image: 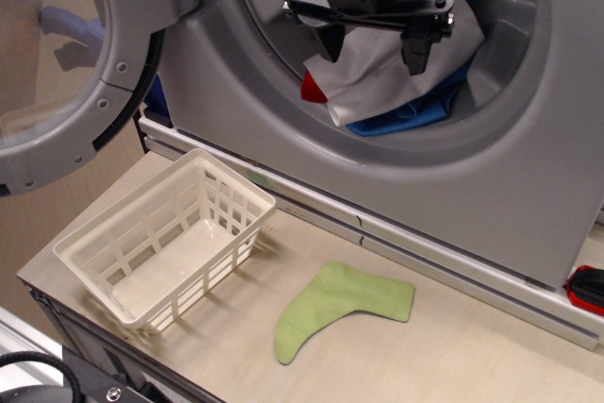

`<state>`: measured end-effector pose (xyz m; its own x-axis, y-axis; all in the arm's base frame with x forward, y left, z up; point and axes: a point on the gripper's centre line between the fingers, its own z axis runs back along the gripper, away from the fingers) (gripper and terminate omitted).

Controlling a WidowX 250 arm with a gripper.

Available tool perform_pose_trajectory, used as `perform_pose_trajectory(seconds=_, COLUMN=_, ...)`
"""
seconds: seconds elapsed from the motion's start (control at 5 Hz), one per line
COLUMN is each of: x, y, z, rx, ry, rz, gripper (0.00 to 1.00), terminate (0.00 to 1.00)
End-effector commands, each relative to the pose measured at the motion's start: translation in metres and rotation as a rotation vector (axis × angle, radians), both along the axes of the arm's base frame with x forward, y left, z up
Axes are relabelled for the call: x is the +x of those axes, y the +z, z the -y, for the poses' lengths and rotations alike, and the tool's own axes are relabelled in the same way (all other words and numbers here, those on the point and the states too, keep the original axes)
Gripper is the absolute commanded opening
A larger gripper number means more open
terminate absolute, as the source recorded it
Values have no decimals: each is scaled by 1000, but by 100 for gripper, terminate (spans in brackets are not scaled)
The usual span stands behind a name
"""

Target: Put clothes in laundry machine

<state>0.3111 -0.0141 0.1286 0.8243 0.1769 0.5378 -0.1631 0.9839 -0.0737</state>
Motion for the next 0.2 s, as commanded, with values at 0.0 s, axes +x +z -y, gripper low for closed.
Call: perform_pose_trajectory(seconds=0.0, x=2, y=20, z=-3, rx=-5, ry=4, rz=60, gripper=100, terminate=100)
